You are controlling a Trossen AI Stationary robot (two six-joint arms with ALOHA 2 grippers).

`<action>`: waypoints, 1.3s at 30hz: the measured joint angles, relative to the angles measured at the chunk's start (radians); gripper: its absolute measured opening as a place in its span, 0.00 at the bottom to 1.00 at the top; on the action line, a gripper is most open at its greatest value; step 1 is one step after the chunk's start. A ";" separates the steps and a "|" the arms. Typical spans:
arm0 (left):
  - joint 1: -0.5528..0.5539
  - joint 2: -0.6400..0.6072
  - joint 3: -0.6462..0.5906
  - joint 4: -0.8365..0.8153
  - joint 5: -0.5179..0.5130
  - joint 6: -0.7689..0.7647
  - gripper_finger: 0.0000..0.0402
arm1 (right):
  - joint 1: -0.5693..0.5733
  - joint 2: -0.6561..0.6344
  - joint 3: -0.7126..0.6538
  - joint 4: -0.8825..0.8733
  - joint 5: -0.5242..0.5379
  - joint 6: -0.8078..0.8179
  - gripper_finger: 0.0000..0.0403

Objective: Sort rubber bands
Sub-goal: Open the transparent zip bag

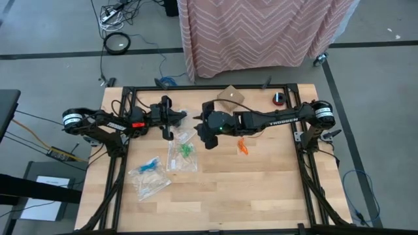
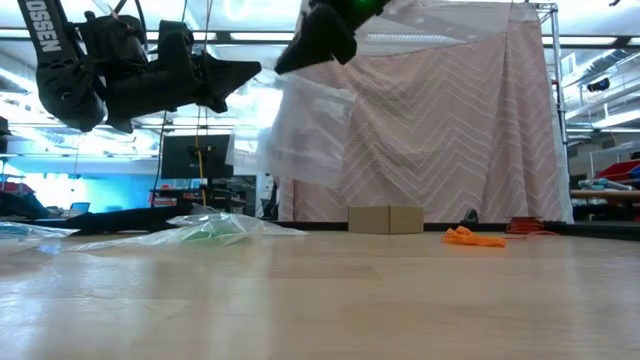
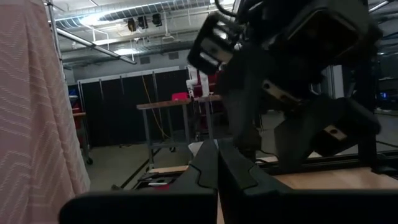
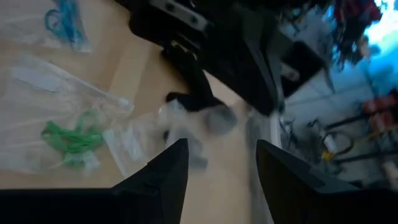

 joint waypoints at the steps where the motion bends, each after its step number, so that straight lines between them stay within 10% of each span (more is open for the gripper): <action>1: 0.000 0.000 0.000 0.000 0.000 0.000 0.00 | 0.005 0.000 0.000 0.012 0.002 -0.016 0.43; 39: 0.000 0.000 0.000 -0.007 0.000 0.004 0.00 | -0.036 -0.001 0.000 0.033 -0.014 0.063 0.43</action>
